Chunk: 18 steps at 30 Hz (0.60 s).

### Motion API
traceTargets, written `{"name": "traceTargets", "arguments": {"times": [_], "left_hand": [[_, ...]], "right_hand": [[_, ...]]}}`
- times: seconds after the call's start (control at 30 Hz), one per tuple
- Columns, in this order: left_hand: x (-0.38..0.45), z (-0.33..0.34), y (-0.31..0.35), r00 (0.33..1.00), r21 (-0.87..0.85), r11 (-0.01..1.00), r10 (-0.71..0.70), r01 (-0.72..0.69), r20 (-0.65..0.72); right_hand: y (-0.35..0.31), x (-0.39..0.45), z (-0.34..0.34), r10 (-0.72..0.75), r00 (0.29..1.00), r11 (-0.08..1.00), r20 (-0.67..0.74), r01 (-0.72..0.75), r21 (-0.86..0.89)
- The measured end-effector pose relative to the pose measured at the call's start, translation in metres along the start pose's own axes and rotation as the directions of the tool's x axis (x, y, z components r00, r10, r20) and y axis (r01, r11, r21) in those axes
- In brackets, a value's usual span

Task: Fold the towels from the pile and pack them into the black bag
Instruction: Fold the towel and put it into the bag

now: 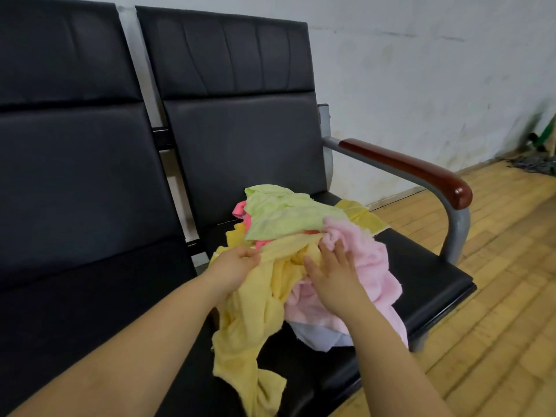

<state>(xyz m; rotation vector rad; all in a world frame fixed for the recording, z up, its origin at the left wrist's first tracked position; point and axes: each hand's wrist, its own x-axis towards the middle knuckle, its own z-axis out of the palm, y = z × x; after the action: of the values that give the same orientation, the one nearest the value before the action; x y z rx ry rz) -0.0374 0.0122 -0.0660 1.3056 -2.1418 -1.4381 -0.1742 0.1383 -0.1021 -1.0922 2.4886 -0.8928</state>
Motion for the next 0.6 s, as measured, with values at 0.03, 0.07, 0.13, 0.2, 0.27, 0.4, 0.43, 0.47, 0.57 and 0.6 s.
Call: {"name": "traceTargets", "arguments": {"times": [0.03,0.07,0.13,0.2,0.27,0.4,0.43,0.47,0.57,0.6], "left_hand": [[-0.002,-0.007,0.0,1.0,0.06,0.998,0.002,-0.002,0.011],[-0.003,-0.014,0.001,1.0,0.085,0.996,-0.012,0.011,0.018],[-0.006,-0.033,0.001,0.999,0.063,0.997,-0.042,0.042,-0.001],[-0.011,-0.052,-0.003,0.998,0.018,0.999,-0.048,0.049,-0.042],[-0.019,-0.073,-0.01,0.995,-0.067,0.997,-0.05,0.044,-0.088],[-0.046,-0.118,-0.025,0.983,-0.202,0.978,-0.078,0.044,-0.163],[-0.054,-0.129,-0.031,0.98,-0.196,0.979,-0.088,0.053,-0.178],[-0.062,-0.138,-0.037,0.977,-0.184,0.981,-0.099,0.064,-0.187],[-0.086,-0.162,-0.061,0.967,-0.154,0.983,-0.13,0.097,-0.22],[-0.095,-0.169,-0.07,0.962,-0.149,0.982,-0.145,0.113,-0.23]], "right_hand": [[0.005,0.005,0.004,-0.019,1.0,0.998,0.009,0.018,0.064],[0.008,0.009,0.007,-0.038,0.999,0.993,-0.012,0.04,0.112],[0.012,0.016,0.01,-0.066,0.996,0.985,-0.064,0.075,0.156],[0.012,0.022,0.011,-0.055,0.996,0.985,-0.074,0.067,0.161],[0.011,0.028,0.013,-0.006,0.998,0.984,-0.061,0.017,0.175],[0.01,0.034,0.017,-0.009,0.996,0.98,-0.091,0.026,0.197],[0.008,0.034,0.018,-0.01,0.995,0.98,-0.104,0.03,0.195],[0.008,0.034,0.019,0.001,0.994,0.982,-0.11,0.02,0.187],[0.002,0.03,0.021,0.011,0.993,0.991,-0.115,0.004,0.13],[-0.001,0.027,0.02,0.014,0.993,0.993,-0.121,0.0,0.119]]}}
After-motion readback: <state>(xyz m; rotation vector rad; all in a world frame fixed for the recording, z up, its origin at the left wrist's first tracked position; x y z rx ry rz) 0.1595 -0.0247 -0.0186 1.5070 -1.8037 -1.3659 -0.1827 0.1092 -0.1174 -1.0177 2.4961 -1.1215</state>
